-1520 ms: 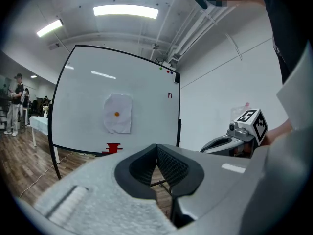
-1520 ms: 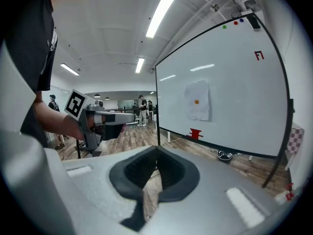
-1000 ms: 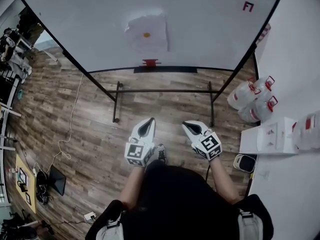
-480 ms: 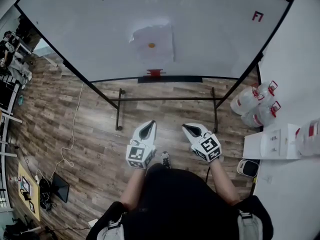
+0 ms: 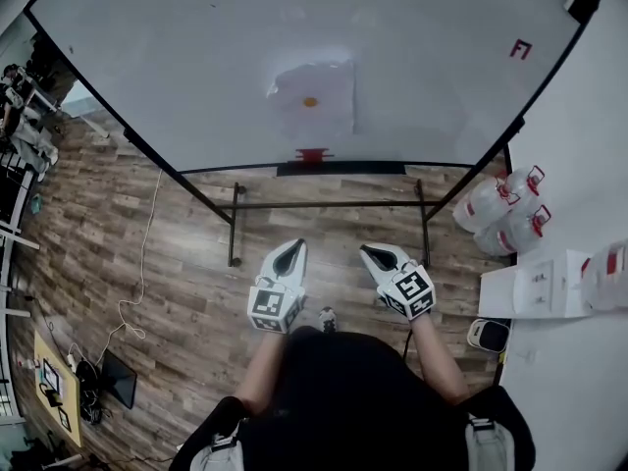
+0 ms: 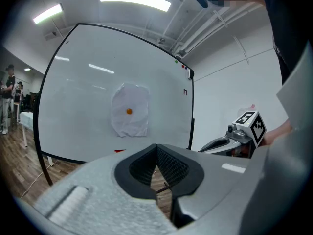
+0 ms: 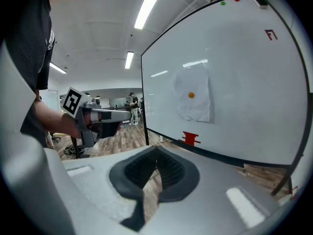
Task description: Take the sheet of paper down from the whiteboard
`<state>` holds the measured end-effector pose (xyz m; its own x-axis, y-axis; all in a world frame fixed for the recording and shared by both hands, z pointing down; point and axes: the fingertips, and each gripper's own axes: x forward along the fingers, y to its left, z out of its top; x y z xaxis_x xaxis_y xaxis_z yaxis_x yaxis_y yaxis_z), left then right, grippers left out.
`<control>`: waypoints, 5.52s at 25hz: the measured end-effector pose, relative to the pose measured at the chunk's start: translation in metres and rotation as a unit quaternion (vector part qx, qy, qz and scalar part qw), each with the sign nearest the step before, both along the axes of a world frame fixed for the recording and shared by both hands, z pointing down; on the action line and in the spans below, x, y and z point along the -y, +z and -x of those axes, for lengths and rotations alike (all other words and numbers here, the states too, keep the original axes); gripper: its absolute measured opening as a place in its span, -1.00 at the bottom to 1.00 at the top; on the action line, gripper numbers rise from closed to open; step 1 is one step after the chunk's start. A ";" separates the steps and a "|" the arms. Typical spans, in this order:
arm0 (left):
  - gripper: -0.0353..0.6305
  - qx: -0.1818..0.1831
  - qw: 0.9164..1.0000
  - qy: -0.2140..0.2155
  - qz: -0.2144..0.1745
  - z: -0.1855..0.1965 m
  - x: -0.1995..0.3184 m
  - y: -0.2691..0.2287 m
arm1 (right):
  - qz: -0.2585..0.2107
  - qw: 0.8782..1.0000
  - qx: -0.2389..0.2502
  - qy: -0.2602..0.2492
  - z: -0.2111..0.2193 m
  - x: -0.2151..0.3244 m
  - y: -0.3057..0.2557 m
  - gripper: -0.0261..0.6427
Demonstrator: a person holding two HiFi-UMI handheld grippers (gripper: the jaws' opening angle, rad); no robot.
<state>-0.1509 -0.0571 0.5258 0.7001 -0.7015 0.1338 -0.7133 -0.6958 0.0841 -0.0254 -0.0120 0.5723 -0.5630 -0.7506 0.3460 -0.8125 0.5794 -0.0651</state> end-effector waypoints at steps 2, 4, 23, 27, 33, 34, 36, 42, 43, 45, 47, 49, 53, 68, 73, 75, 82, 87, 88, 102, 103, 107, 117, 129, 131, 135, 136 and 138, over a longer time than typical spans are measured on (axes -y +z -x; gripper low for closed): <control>-0.86 -0.001 1.000 0.001 -0.001 0.007 0.009 0.000 | -0.001 1.000 -0.001 0.002 0.007 0.008 0.000 -0.91; -0.86 -0.001 1.000 0.002 -0.002 0.015 0.016 0.002 | -0.002 1.000 -0.002 0.004 0.015 0.015 0.001 -0.91; -0.86 -0.014 1.000 -0.011 0.010 0.069 0.044 0.017 | 0.008 1.000 -0.019 -0.001 0.062 0.042 0.013 -0.91; -0.86 -0.018 1.000 -0.017 0.011 0.071 0.050 0.019 | 0.007 1.000 -0.022 -0.004 0.064 0.048 0.014 -0.91; -0.86 -0.018 1.000 -0.016 0.006 0.062 0.064 0.016 | 0.006 1.000 -0.020 0.000 0.053 0.064 0.012 -0.91; -0.86 -0.018 1.000 -0.017 0.005 0.061 0.067 0.016 | 0.006 1.000 -0.019 0.000 0.051 0.067 0.012 -0.91; -0.86 -0.019 1.000 -0.020 0.005 0.058 0.072 0.015 | 0.008 1.000 -0.018 -0.002 0.048 0.074 0.014 -0.91; -0.86 -0.017 0.999 -0.039 0.011 0.063 0.088 0.018 | 0.008 1.000 -0.019 -0.018 0.048 0.095 0.014 -0.91; -0.86 -0.017 0.999 -0.043 0.012 0.064 0.091 0.019 | 0.007 1.000 -0.019 -0.021 0.048 0.099 0.013 -0.91; -0.86 -0.017 0.999 -0.048 0.011 0.062 0.099 0.018 | 0.007 0.999 -0.020 -0.025 0.045 0.106 0.012 -0.91; -0.86 -0.017 0.999 -0.050 0.009 0.056 0.105 0.016 | 0.008 0.999 -0.020 -0.028 0.039 0.112 0.012 -0.91; -0.86 -0.017 0.999 -0.051 0.007 0.049 0.111 0.013 | 0.009 0.999 -0.020 -0.030 0.032 0.119 0.012 -0.91; -0.86 -0.014 0.998 -0.056 0.005 0.038 0.123 0.010 | 0.007 0.999 -0.016 -0.035 0.021 0.137 0.010 -0.91; -0.86 -0.002 0.996 -0.087 0.004 -0.008 0.166 0.003 | 0.008 0.998 -0.005 -0.064 -0.027 0.189 0.008 -0.91; -0.86 -0.001 0.995 -0.097 0.003 -0.027 0.184 -0.001 | -0.001 0.997 0.000 -0.071 -0.047 0.213 -0.001 -0.91; -0.86 0.000 0.995 -0.101 0.002 -0.035 0.192 -0.002 | -0.004 0.997 0.003 -0.076 -0.055 0.221 -0.004 -0.91; -0.86 0.010 0.994 -0.112 -0.011 -0.067 0.220 -0.016 | -0.034 0.997 0.040 -0.051 -0.090 0.252 -0.022 -0.91; -0.86 0.012 0.991 -0.133 -0.017 -0.081 0.236 -0.021 | -0.042 0.995 0.050 -0.072 -0.104 0.274 -0.029 -0.91; -0.86 0.012 0.990 -0.136 -0.016 -0.084 0.238 -0.020 | -0.043 0.995 0.052 -0.077 -0.106 0.276 -0.030 -0.91; -0.86 -0.001 0.979 -0.201 -0.032 -0.116 0.257 -0.027 | -0.039 0.983 0.068 -0.168 -0.118 0.284 -0.029 -0.91; -0.86 -0.001 0.978 -0.204 -0.035 -0.118 0.259 -0.028 | -0.042 0.982 0.067 -0.173 -0.118 0.284 -0.030 -0.91; -0.86 0.002 0.978 -0.206 -0.034 -0.120 0.259 -0.030 | -0.044 0.980 0.072 -0.179 -0.114 0.288 -0.034 -0.91; -0.86 -0.016 0.982 -0.180 -0.044 -0.109 0.279 -0.039 | -0.063 0.982 0.059 -0.170 -0.095 0.302 -0.054 -0.91; -0.86 -0.043 0.985 -0.152 -0.063 -0.091 0.305 -0.035 | -0.091 0.987 0.038 -0.130 -0.084 0.316 -0.060 -0.80; -0.86 -0.045 0.983 -0.160 -0.075 -0.087 0.307 -0.041 | -0.093 0.987 0.039 -0.125 -0.083 0.319 -0.061 -0.80; -0.85 -0.044 0.980 -0.168 -0.094 -0.085 0.316 -0.049 | -0.097 0.986 0.042 -0.126 -0.080 0.327 -0.063 -0.79; -0.85 -0.044 0.980 -0.170 -0.097 -0.085 0.318 -0.051 | -0.098 0.986 0.041 -0.128 -0.079 0.329 -0.064 -0.79; -0.85 -0.045 0.979 -0.172 -0.096 -0.086 0.319 -0.052 | -0.095 0.985 0.040 -0.136 -0.076 0.330 -0.064 -0.79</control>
